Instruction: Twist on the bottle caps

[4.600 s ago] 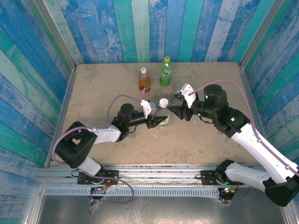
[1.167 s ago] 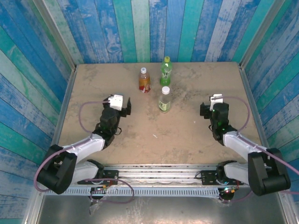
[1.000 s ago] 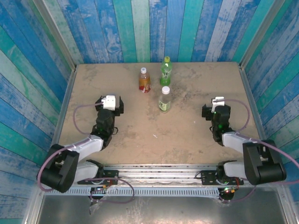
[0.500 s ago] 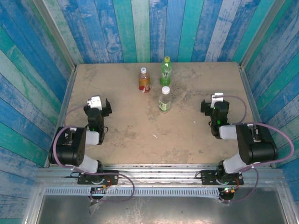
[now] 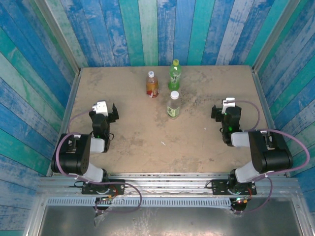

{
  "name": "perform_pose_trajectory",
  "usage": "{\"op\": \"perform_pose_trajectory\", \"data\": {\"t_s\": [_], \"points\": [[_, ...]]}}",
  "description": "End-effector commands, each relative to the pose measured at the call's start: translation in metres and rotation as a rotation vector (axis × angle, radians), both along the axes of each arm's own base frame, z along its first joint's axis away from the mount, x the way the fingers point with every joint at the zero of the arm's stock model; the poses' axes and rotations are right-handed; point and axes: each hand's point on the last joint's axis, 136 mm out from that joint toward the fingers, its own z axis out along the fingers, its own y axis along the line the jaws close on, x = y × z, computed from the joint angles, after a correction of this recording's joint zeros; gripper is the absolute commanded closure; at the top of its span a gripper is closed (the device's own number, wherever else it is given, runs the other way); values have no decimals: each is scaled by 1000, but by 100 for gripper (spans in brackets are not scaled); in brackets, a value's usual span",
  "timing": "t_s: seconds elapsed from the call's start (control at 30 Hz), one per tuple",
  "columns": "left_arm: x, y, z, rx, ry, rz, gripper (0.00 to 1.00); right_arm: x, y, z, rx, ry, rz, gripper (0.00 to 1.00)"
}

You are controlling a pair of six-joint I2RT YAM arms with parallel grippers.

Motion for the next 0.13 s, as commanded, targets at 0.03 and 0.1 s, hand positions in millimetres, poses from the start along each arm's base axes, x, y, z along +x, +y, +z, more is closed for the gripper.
{"op": "perform_pose_trajectory", "data": {"t_s": [0.03,0.1], "points": [[2,0,2,-11,-12,-4,6,3,-1,8,7,-23,-2,0],[2,0,2,-10,-13,-4,6,3,-1,8,6,-23,-3,0]]}}
